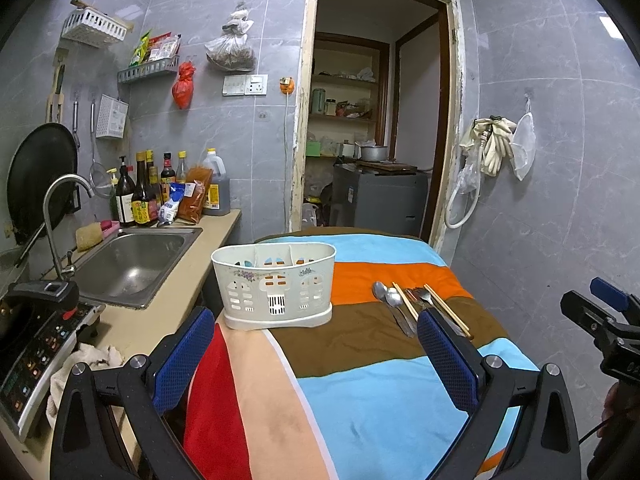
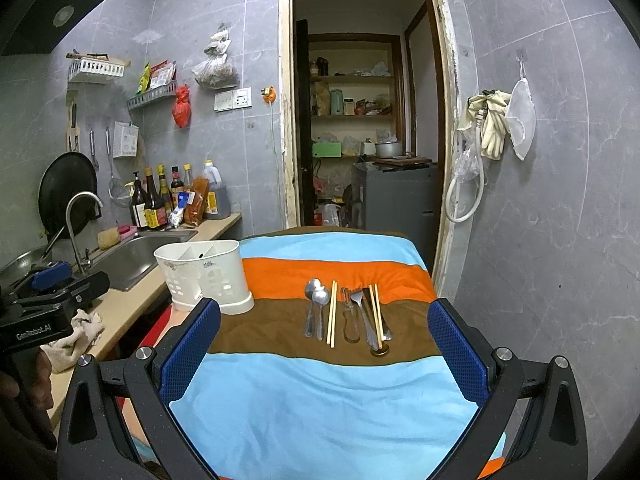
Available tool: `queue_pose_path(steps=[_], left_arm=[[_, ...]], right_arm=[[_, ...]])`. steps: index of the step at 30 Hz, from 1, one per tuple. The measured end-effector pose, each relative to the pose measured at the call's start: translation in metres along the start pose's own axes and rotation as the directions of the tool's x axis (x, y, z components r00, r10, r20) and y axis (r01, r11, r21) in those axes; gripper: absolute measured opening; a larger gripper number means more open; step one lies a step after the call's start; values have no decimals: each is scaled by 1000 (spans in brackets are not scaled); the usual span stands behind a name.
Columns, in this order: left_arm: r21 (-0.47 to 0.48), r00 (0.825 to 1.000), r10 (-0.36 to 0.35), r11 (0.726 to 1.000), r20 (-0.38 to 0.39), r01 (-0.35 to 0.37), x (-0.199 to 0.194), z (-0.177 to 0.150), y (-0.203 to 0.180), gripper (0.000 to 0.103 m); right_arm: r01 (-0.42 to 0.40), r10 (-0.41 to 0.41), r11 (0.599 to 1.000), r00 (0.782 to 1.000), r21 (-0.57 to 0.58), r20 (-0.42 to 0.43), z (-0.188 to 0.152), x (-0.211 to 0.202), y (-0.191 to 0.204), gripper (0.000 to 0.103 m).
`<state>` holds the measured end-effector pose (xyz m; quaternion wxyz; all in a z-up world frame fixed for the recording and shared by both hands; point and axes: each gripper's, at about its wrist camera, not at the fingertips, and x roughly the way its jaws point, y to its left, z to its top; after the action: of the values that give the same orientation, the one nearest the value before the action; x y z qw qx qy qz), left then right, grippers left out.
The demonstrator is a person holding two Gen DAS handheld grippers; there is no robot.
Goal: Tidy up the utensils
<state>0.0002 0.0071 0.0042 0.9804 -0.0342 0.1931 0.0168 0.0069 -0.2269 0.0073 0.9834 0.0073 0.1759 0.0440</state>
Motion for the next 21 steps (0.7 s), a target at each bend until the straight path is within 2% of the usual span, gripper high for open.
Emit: queue_pose_path(steps=[11, 21], left_arm=[[8, 999, -21, 1000, 36, 20, 31, 27, -22, 102], [14, 998, -55, 998, 44, 55, 97, 48, -67, 102]], right_arm=[[22, -23, 1000, 999, 18, 23, 29, 17, -30, 102], [18, -18, 1000, 1000, 24, 3, 56, 80, -79, 102]])
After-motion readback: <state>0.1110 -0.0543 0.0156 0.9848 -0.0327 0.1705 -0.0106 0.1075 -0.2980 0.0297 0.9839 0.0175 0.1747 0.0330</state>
